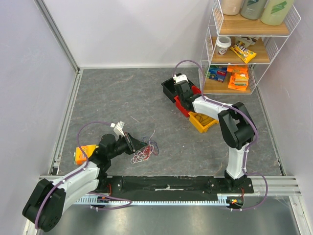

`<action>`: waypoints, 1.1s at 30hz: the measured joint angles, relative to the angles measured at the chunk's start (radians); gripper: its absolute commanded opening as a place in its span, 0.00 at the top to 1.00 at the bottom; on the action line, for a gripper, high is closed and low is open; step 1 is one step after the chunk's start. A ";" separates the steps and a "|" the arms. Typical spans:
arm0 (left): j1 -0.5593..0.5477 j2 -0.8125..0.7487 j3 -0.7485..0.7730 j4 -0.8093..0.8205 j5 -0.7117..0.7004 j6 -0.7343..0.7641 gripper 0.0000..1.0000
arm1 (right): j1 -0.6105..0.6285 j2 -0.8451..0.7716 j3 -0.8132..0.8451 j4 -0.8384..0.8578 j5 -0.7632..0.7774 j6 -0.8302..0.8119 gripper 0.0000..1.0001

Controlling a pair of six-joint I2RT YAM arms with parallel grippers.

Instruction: Untangle the cables

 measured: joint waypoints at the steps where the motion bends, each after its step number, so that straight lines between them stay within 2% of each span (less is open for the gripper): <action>1: 0.000 0.000 0.000 0.000 0.000 0.000 0.81 | 0.000 0.000 0.003 -0.004 0.000 0.001 0.76; 10: 0.000 0.000 0.000 0.000 0.000 0.000 0.81 | 0.000 -0.038 0.028 -0.036 0.006 0.021 0.68; 15: 0.000 0.000 0.000 0.000 0.000 0.000 0.81 | 0.000 -0.053 0.050 -0.055 0.011 0.027 0.71; 23: 0.000 -0.003 0.000 0.000 0.000 0.000 0.81 | -0.002 -0.052 0.053 -0.072 -0.022 0.046 0.70; 29: 0.000 -0.003 0.000 0.000 0.000 0.000 0.81 | -0.016 -0.053 0.053 -0.082 -0.012 0.145 0.56; 33: 0.000 -0.003 0.000 0.000 0.000 0.000 0.81 | -0.035 -0.056 0.053 -0.088 -0.047 0.262 0.54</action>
